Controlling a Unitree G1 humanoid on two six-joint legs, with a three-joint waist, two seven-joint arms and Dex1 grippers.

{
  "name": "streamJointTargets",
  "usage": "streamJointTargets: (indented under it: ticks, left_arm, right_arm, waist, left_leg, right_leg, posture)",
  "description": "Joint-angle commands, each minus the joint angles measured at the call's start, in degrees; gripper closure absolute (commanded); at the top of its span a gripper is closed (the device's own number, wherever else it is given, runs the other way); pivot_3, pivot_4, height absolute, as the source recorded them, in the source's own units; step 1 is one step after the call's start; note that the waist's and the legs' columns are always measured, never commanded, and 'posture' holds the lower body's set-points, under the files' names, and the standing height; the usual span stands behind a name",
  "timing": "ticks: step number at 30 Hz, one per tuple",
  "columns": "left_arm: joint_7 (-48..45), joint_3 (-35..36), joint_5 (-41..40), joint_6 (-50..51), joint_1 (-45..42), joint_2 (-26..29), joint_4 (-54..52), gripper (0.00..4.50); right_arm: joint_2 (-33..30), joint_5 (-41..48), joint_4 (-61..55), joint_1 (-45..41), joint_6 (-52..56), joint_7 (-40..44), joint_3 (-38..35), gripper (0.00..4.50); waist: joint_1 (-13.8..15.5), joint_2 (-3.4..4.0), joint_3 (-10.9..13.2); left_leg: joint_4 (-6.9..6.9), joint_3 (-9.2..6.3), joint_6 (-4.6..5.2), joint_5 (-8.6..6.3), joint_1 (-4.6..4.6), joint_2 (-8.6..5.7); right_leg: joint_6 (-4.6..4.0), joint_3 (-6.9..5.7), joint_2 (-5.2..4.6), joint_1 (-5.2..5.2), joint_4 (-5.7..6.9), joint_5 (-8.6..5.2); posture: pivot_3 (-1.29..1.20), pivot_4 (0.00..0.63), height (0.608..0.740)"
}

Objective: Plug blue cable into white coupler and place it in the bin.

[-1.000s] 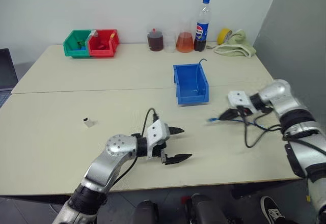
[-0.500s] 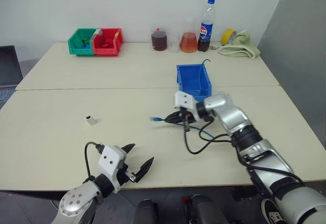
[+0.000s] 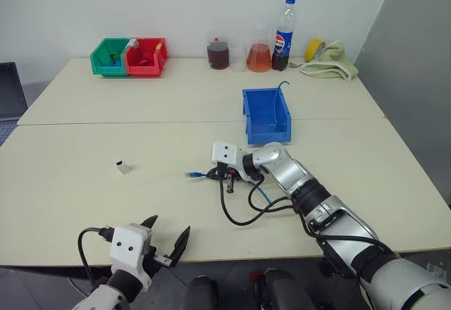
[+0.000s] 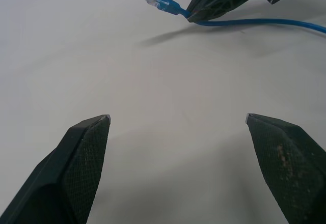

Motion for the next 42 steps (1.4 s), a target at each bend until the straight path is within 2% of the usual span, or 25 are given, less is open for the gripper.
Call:
streamJointTargets:
  ticks: [1,4,10,13,17,20,24,27,30,33,37,42]
  left_arm:
    - [0.4,-0.3,0.3,-1.4,0.4,0.0,-2.2,0.0]
    - [0.4,-0.3,0.1,-1.2,0.1,0.3,-2.1,0.0]
    - [-0.3,0.1,-0.5,-0.4,-1.7,1.5,-1.5,0.0]
    - [-0.5,0.4,-1.0,0.2,-2.6,2.1,-1.5,0.0]
    - [-1.5,1.8,-2.2,1.6,-4.6,4.1,-1.7,0.0]
    - [-4.0,5.1,-5.0,4.1,-8.1,8.0,-1.5,0.0]
    - [-8.5,10.1,-10.4,10.7,-15.6,16.1,1.7,0.0]
    - [-13.7,10.8,-13.5,14.3,-22.2,22.9,5.3,0.0]
    - [-21.6,7.8,-13.5,13.4,-31.2,29.5,13.8,0.0]
    - [-29.9,2.0,-10.4,9.1,-39.6,33.8,23.8,0.0]
    - [-40.6,-6.5,-5.3,2.1,-52.1,35.6,39.2,0.0]
    - [-50.8,-14.4,1.7,-7.6,-65.5,34.4,58.2,0.0]
  right_arm:
    - [0.6,0.2,0.0,-1.2,-1.5,0.3,-0.3,4.48]
    - [0.8,0.4,0.2,-1.1,-1.3,0.4,-0.4,3.91]
    - [0.3,1.2,-0.8,-0.6,0.6,1.1,-1.1,2.24]
    - [-0.3,2.0,-2.7,-0.3,2.5,1.5,-1.9,1.65]
    - [-3.1,4.4,-10.7,1.5,8.4,3.6,-3.7,0.69]
    - [-6.3,7.5,-19.8,3.2,15.6,4.8,-5.9,0.04]
    - [-10.6,12.0,-30.1,6.3,23.2,4.6,-9.8,0.04]
    - [-14.8,17.1,-37.7,9.8,27.8,6.3,-13.4,0.04]
    - [-19.7,22.2,-45.5,14.0,30.8,8.6,-16.1,0.04]
    - [-22.9,26.2,-51.9,17.1,33.1,9.1,-17.5,0.04]
    - [-25.3,31.8,-59.0,20.8,37.9,7.3,-19.6,0.04]
    - [-26.8,36.8,-64.2,23.3,42.4,3.4,-22.3,0.04]
  waist:
    - [0.0,-0.02,0.0]
    - [0.0,-0.03,0.0]
    - [0.0,-0.03,0.0]
    - [0.0,-0.03,0.0]
    - [0.0,-0.04,0.0]
    - [0.2,-0.06,0.0]
    - [0.2,-0.05,0.1]
    - [0.3,-0.07,0.1]
    - [0.2,-0.05,0.1]
    - [0.2,-0.05,0.1]
    - [0.0,-0.03,0.2]
    - [0.0,-0.09,0.2]
  left_leg:
    - [-0.01,0.0,0.0,0.0,0.0,0.01]
    - [-0.04,0.01,0.0,0.0,-0.01,0.03]
    - [-0.06,0.0,0.0,-0.01,-0.01,0.07]
    - [-0.05,0.0,0.0,-0.01,-0.01,0.08]
    - [-0.06,0.0,-0.01,-0.01,-0.04,0.08]
    - [-0.06,-0.05,-0.01,-0.01,-0.07,0.08]
    - [-0.05,-0.11,-0.01,-0.01,-0.06,0.1]
    - [-0.05,-0.13,-0.01,-0.01,-0.06,0.1]
    - [-0.07,-0.07,-0.04,-0.03,-0.1,0.06]
    - [-0.11,-0.07,-0.06,-0.04,-0.11,0.06]
    - [-0.2,-0.02,-0.08,-0.05,-0.08,0.08]
    - [-0.21,-0.07,-0.08,-0.05,-0.23,0.13]
  right_leg:
    - [-0.01,0.0,0.01,0.0,0.0,-0.01]
    - [-0.03,0.0,0.03,-0.03,0.0,-0.02]
    - [-0.06,-0.02,0.06,-0.03,0.0,-0.04]
    - [-0.06,-0.02,0.06,-0.04,0.0,-0.03]
    - [-0.06,-0.02,0.07,-0.05,-0.01,-0.04]
    - [-0.06,-0.07,0.07,-0.06,-0.01,-0.04]
    - [-0.07,-0.14,0.09,-0.06,0.0,-0.04]
    - [-0.07,-0.16,0.11,-0.04,-0.01,-0.04]
    - [-0.06,-0.09,0.09,-0.06,-0.06,-0.04]
    - [-0.08,-0.12,0.1,-0.07,-0.08,-0.06]
    - [-0.12,-0.08,0.13,-0.1,-0.08,-0.08]
    - [-0.14,-0.15,0.2,-0.19,-0.1,-0.1]
  posture:
    - [0.0,0.15,0.74]
    - [0.0,0.15,0.74]
    - [0.0,0.15,0.74]
    - [0.0,0.15,0.74]
    - [0.0,0.15,0.74]
    - [0.0,0.15,0.74]
    - [0.0,0.15,0.74]
    - [0.0,0.15,0.74]
    - [0.0,0.15,0.74]
    - [0.0,0.15,0.74]
    - [0.0,0.15,0.74]
    - [0.0,0.15,0.74]
